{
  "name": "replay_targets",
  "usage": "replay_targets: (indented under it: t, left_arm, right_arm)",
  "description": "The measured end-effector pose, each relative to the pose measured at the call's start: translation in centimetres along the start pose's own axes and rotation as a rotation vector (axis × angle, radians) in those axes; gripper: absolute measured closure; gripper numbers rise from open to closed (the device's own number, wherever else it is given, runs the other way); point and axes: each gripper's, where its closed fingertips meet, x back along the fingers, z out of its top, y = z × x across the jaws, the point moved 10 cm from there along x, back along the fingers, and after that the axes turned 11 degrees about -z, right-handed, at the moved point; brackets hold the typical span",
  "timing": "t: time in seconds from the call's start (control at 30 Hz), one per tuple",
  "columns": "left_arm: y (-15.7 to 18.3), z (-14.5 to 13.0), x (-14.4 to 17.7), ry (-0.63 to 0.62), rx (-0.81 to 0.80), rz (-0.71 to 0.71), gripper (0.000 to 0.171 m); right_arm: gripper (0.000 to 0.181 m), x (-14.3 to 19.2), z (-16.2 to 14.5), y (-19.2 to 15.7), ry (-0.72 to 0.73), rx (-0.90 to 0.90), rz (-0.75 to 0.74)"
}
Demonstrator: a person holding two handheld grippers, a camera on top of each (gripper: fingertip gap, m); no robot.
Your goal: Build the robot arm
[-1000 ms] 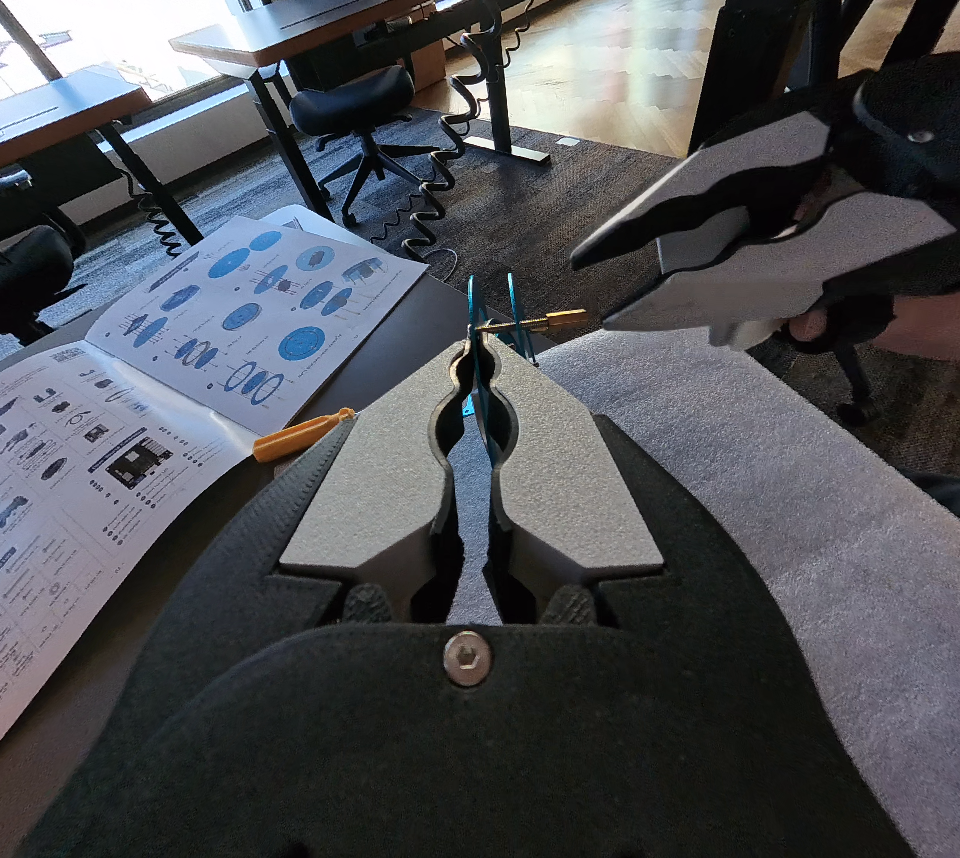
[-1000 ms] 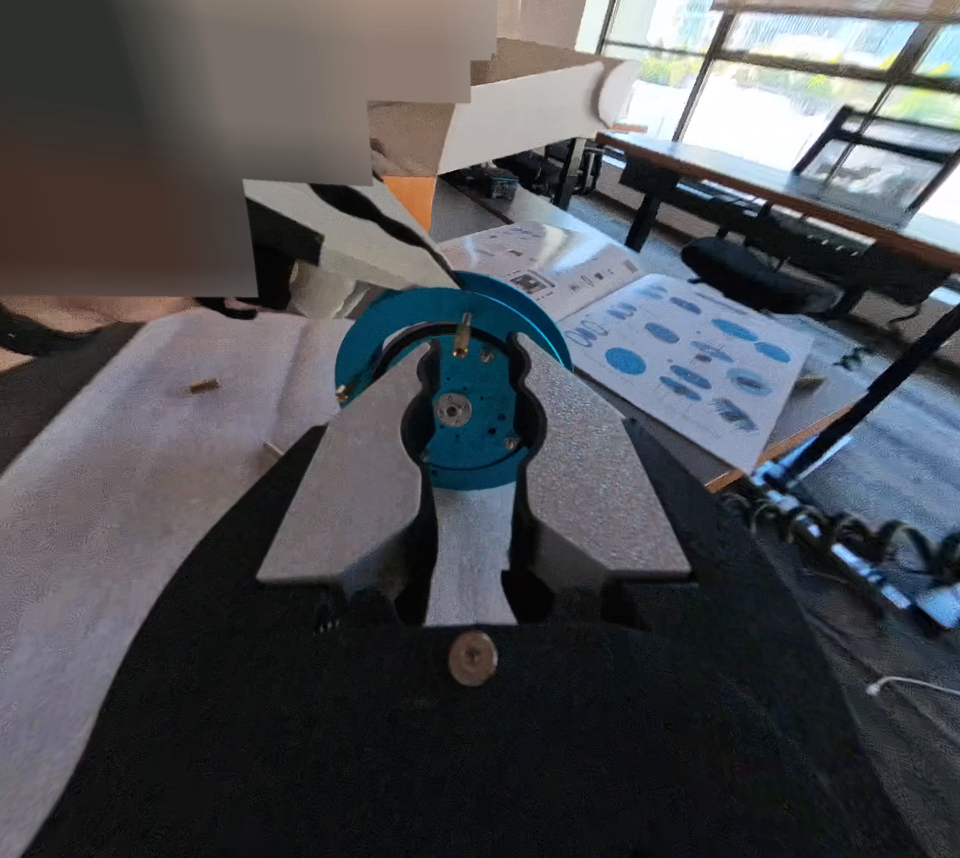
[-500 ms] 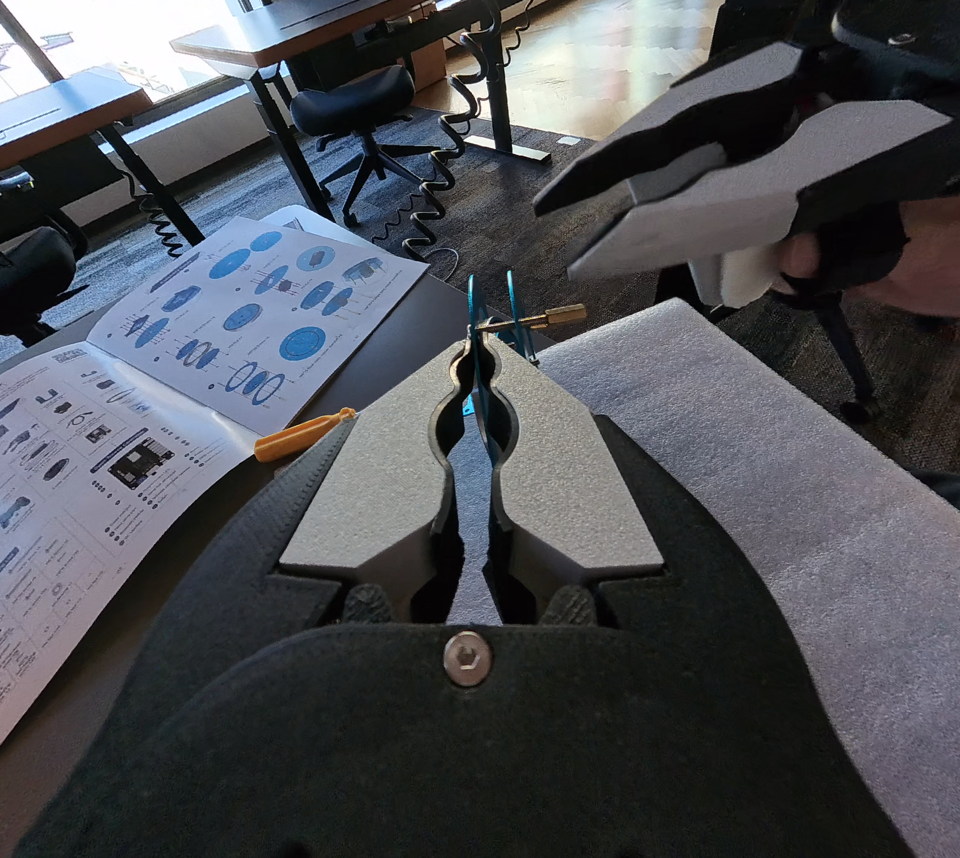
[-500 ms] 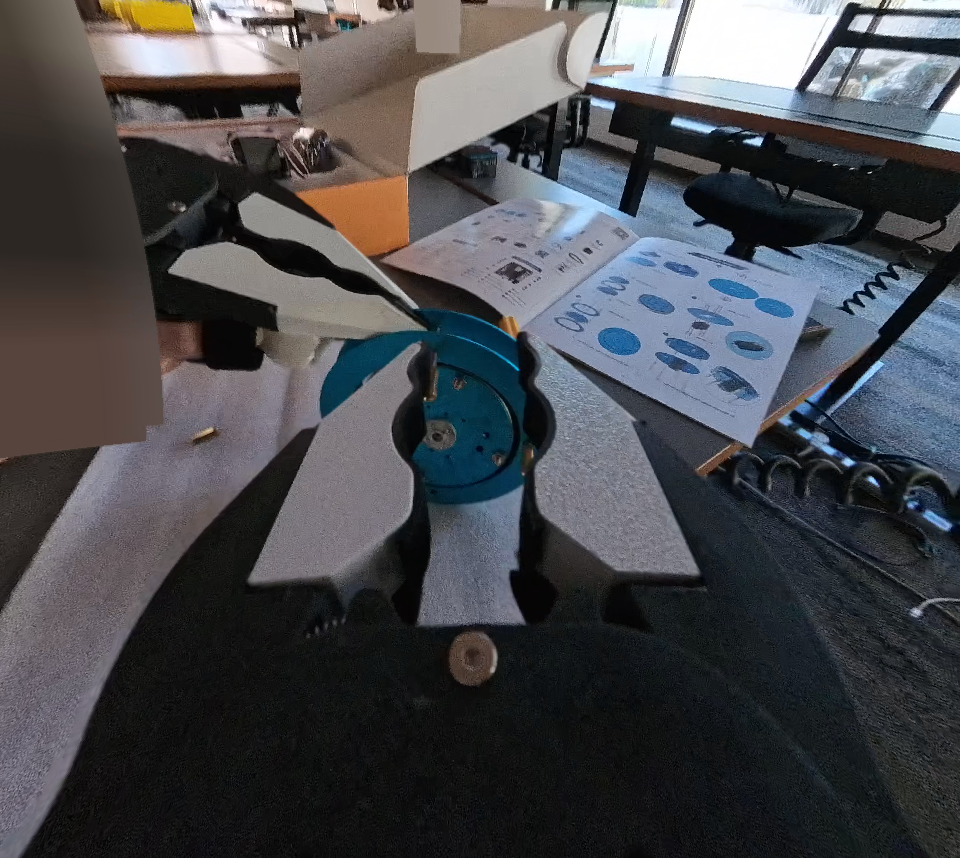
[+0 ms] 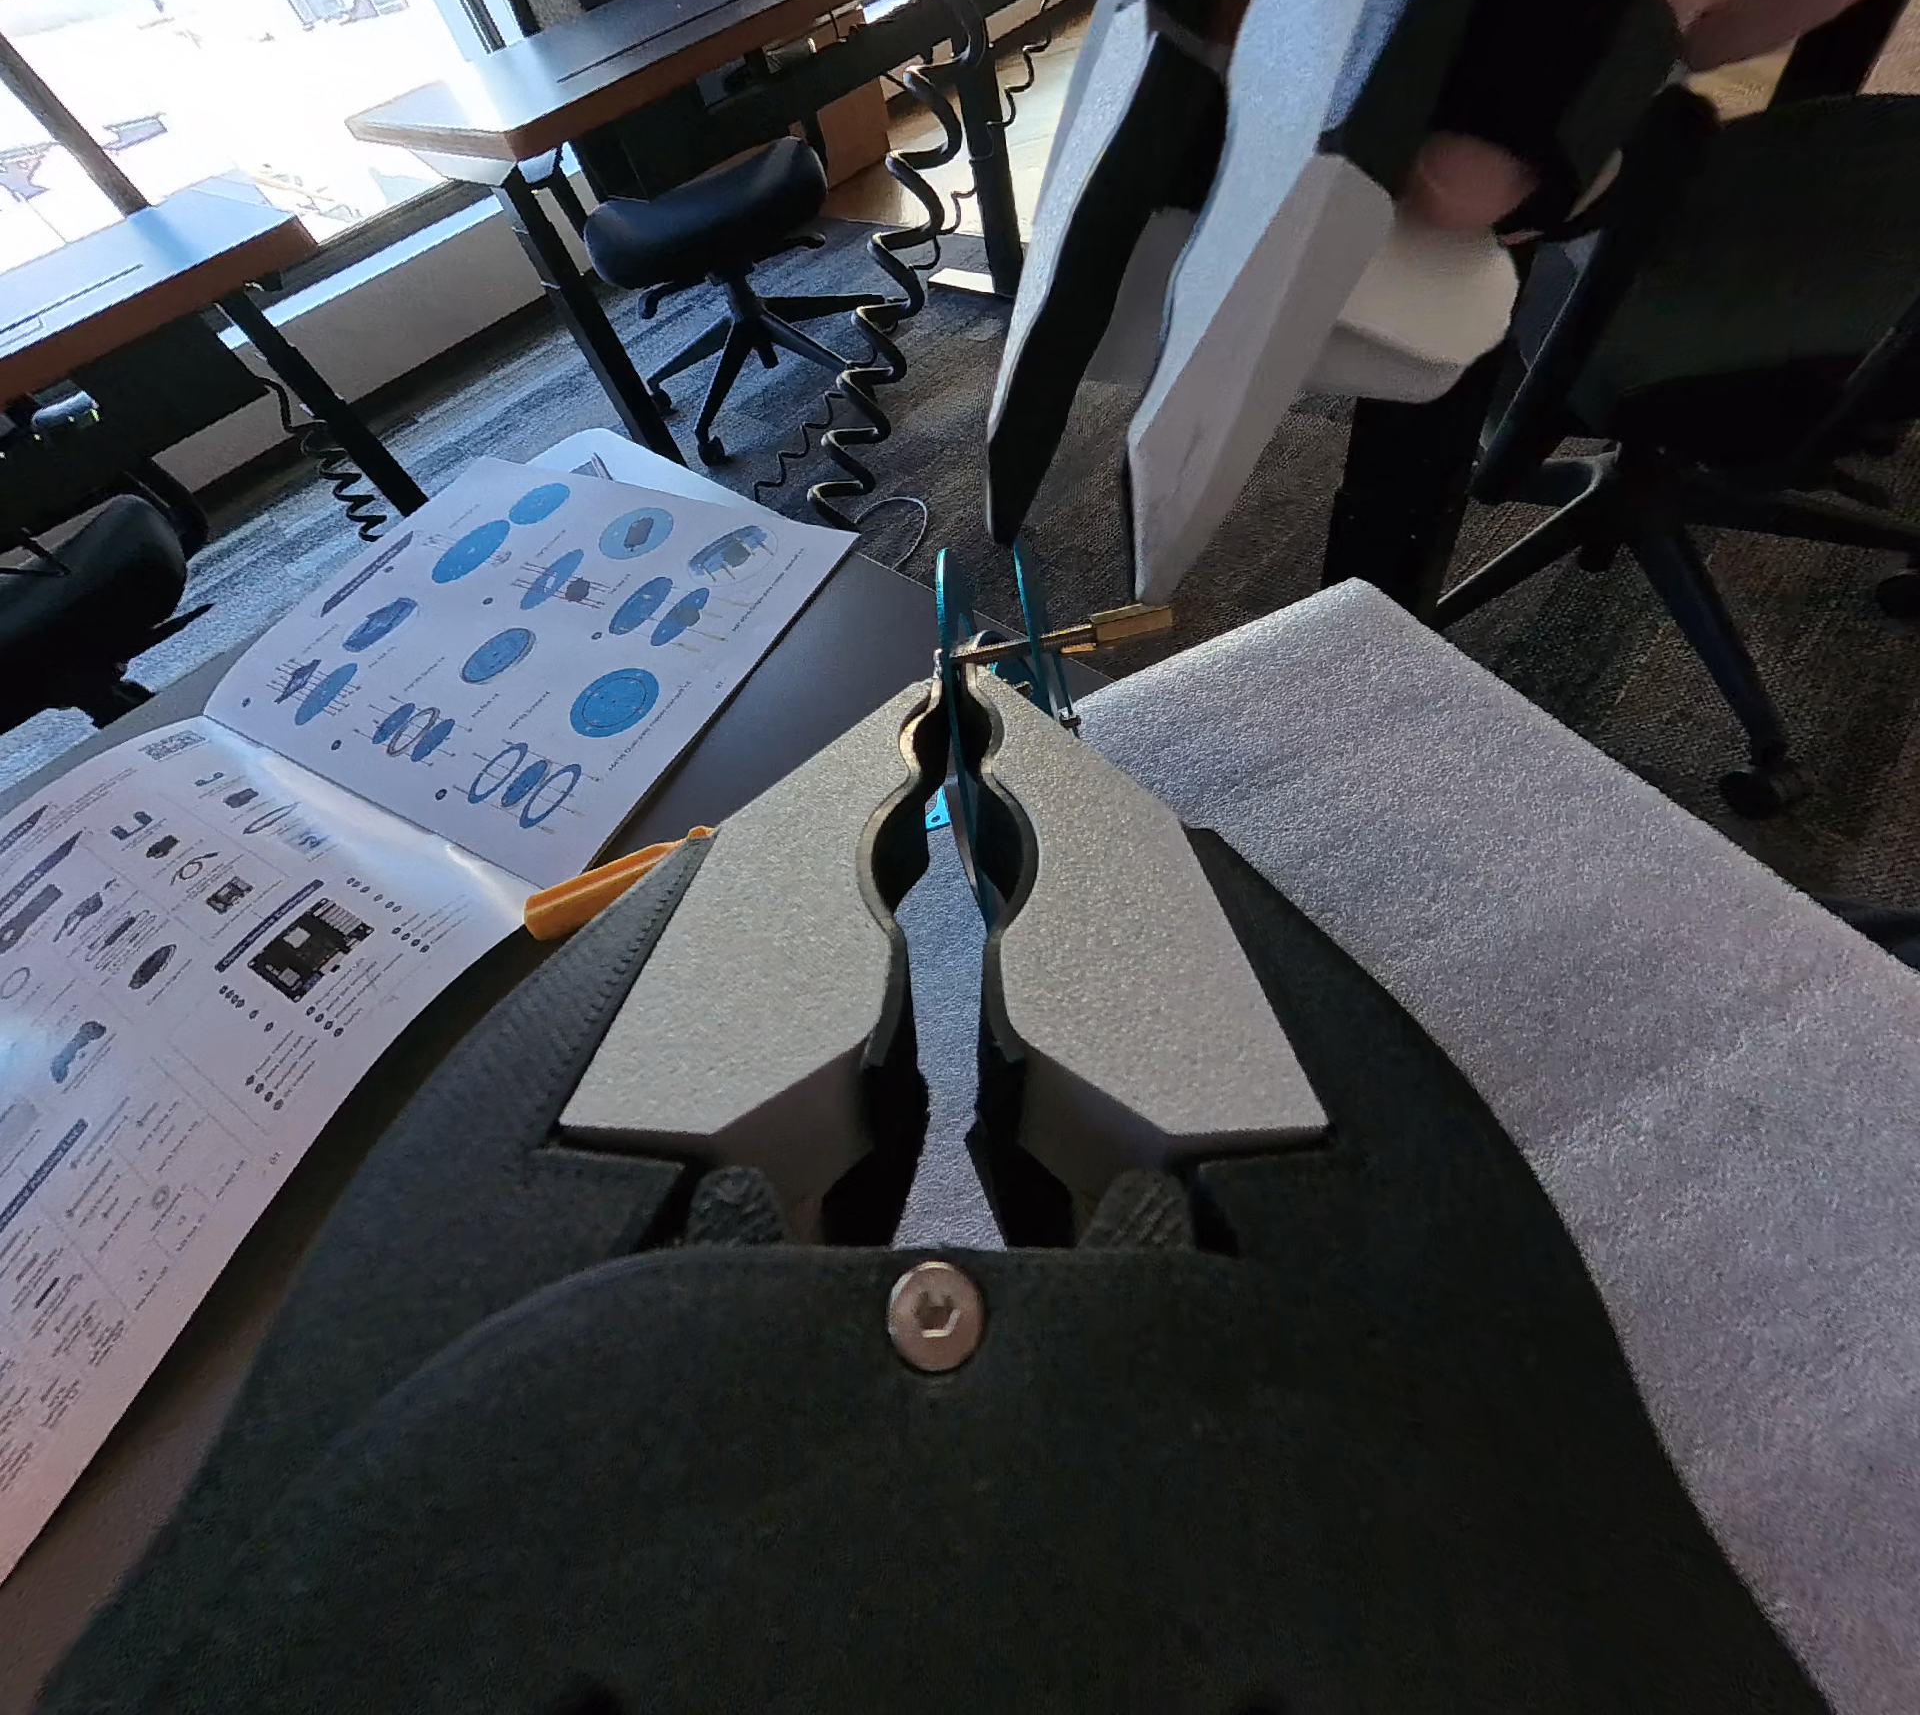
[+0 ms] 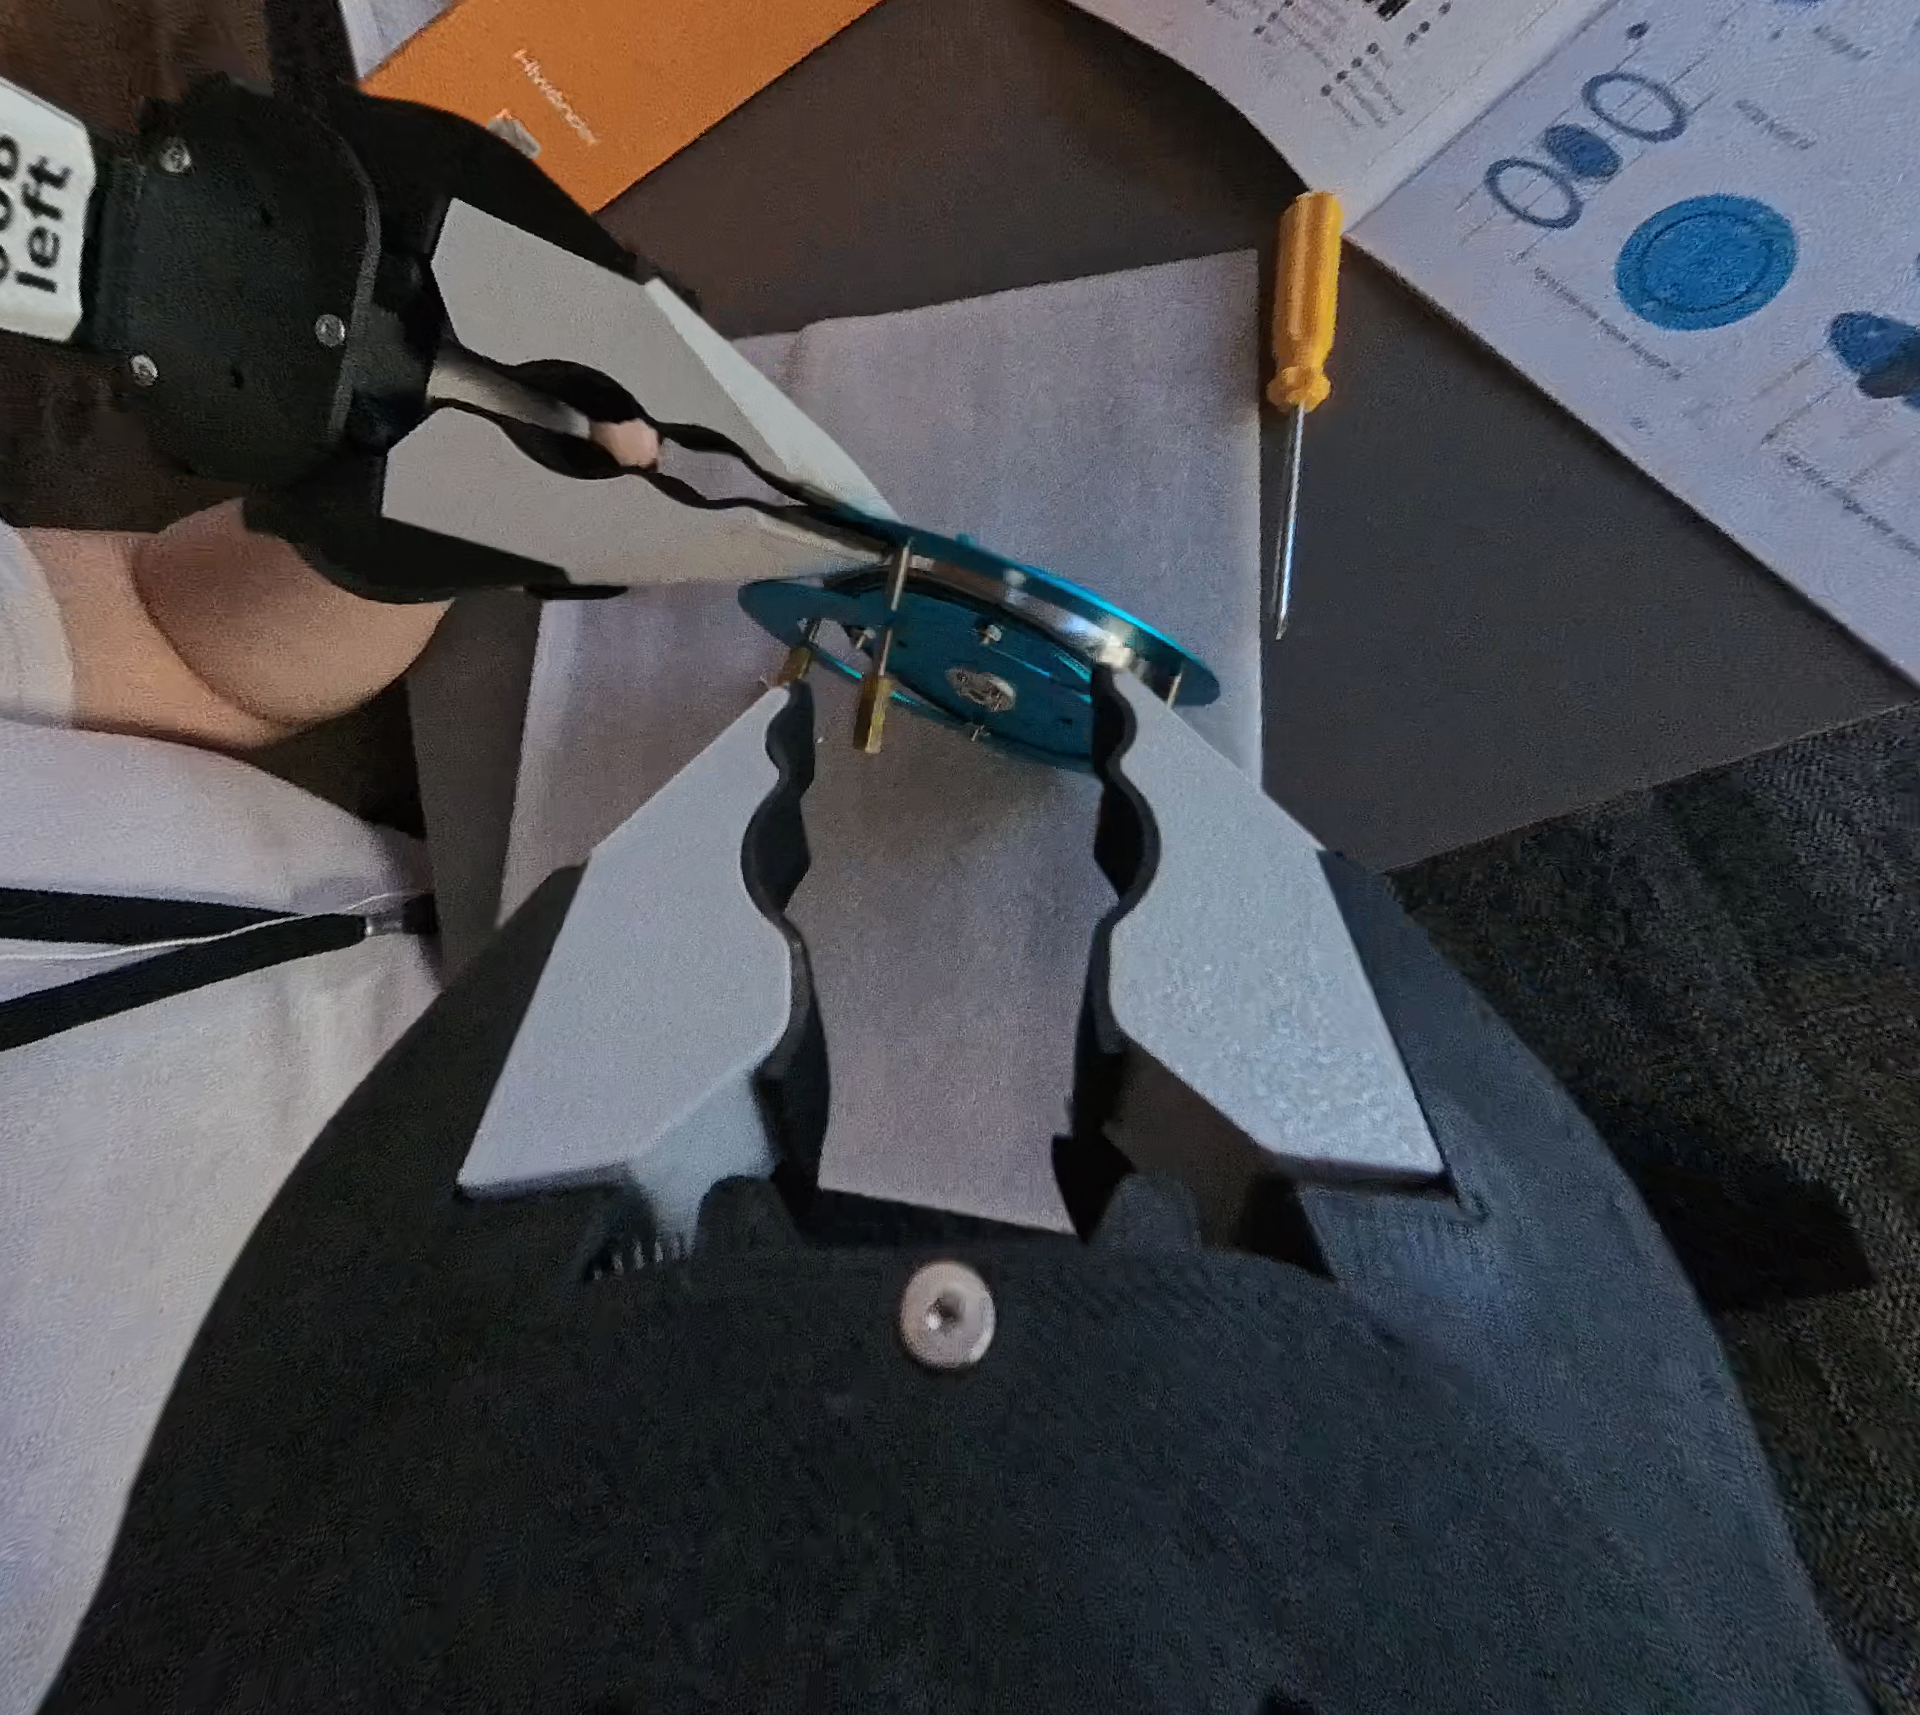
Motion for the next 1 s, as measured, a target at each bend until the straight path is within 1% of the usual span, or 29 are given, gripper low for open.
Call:
replay_targets:
  t: [0.1, 0.2, 0.27, 0.3, 0.33, 0.37, 0.4, 0.5, 0.53, 0.6, 0.67, 0.73, 0.77, 0.8, 0.83, 0.87, 0.93, 0.97, 1.0]
  left_arm:
    - [0.1, 0.0, 0.0, -0.002, -0.007, 0.001, 0.171]
    - [0.0, 0.0, 0.0, -0.002, -0.004, 0.002, 0.171]
    - [0.0, 0.0, 0.0, -0.001, 0.0, 0.0, 0.171]
    - [0.0, 0.0, 0.0, 0.001, 0.001, -0.003, 0.171]
    - [0.0, 0.0, 0.0, 0.003, 0.004, -0.008, 0.171]
    - [0.1, 0.0, 0.0, 0.004, 0.003, -0.01, 0.171]
    - [0.1, 0.0, -0.1, 0.002, 0.0, -0.006, 0.171]
    - [0.0, 0.0, 0.0, 0.004, 0.007, -0.005, 0.171]
    - [0.0, -0.1, 0.0, 0.004, 0.009, -0.005, 0.171]
    - [0.0, 0.0, 0.0, 0.004, 0.009, -0.005, 0.171]
    - [0.0, 0.0, 0.0, 0.003, 0.004, -0.006, 0.171]
    - [0.1, 0.0, 0.0, 0.003, 0.004, -0.006, 0.171]
    - [0.1, 0.0, 0.0, 0.003, 0.005, -0.006, 0.171]
    - [0.1, 0.0, 0.0, 0.004, 0.007, -0.013, 0.171]
    - [0.1, 0.0, 0.0, 0.004, 0.007, -0.012, 0.171]
    - [0.1, 0.0, -0.1, 0.002, 0.003, -0.008, 0.171]
    - [0.1, 0.0, 0.0, 0.003, 0.006, -0.007, 0.171]
    - [0.0, 0.0, 0.0, 0.004, 0.009, -0.009, 0.171]
    - [0.0, 0.0, 0.0, 0.006, 0.012, -0.011, 0.171]
  right_arm:
    - [0.127, -0.5, 0.5, 0.3, -0.09, 0.005, 0.02]
    - [0.134, -0.9, 0.9, 0.5, -0.139, 0.029, 0.01]
    - [0.137, -0.8, 1.2, 0.7, -0.162, 0.002, 0.037]
    - [0.145, -0.8, 1.3, 0.8, -0.166, -0.009, 0.048]
    - [0.159, -0.8, 1.4, 1.1, -0.169, -0.007, 0.042]
    - [0.165, -0.7, 1.4, 1.3, -0.166, -0.007, 0.043]
    - [0.161, -0.7, 1.4, 1.3, -0.166, -0.015, 0.065]
    - [0.129, -0.7, 1.5, 0.9, -0.178, -0.027, 0.121]
    - [0.126, -0.9, 1.4, 0.8, -0.188, -0.013, 0.11]
    - [0.126, -1.2, 1.4, 0.5, -0.198, 0.011, 0.082]
    - [0.133, -1.3, 1.4, 0.5, -0.208, 0.017, 0.067]
    - [0.138, -1.2, 1.6, 0.7, -0.212, -0.007, 0.09]
    - [0.143, -1.1, 1.7, 0.8, -0.209, -0.017, 0.1]
    - [0.16, -1.0, 1.7, 1.1, -0.205, -0.014, 0.087]
    - [0.163, -0.9, 1.8, 1.2, -0.198, -0.008, 0.087]
    - [0.159, -0.9, 1.8, 1.1, -0.193, -0.018, 0.112]
    - [0.138, -1.0, 2.0, 0.6, -0.194, -0.048, 0.159]
    - [0.131, -1.1, 1.9, 0.5, -0.213, -0.034, 0.156]
    - [0.132, -1.3, 1.8, 0.4, -0.217, -0.007, 0.137]
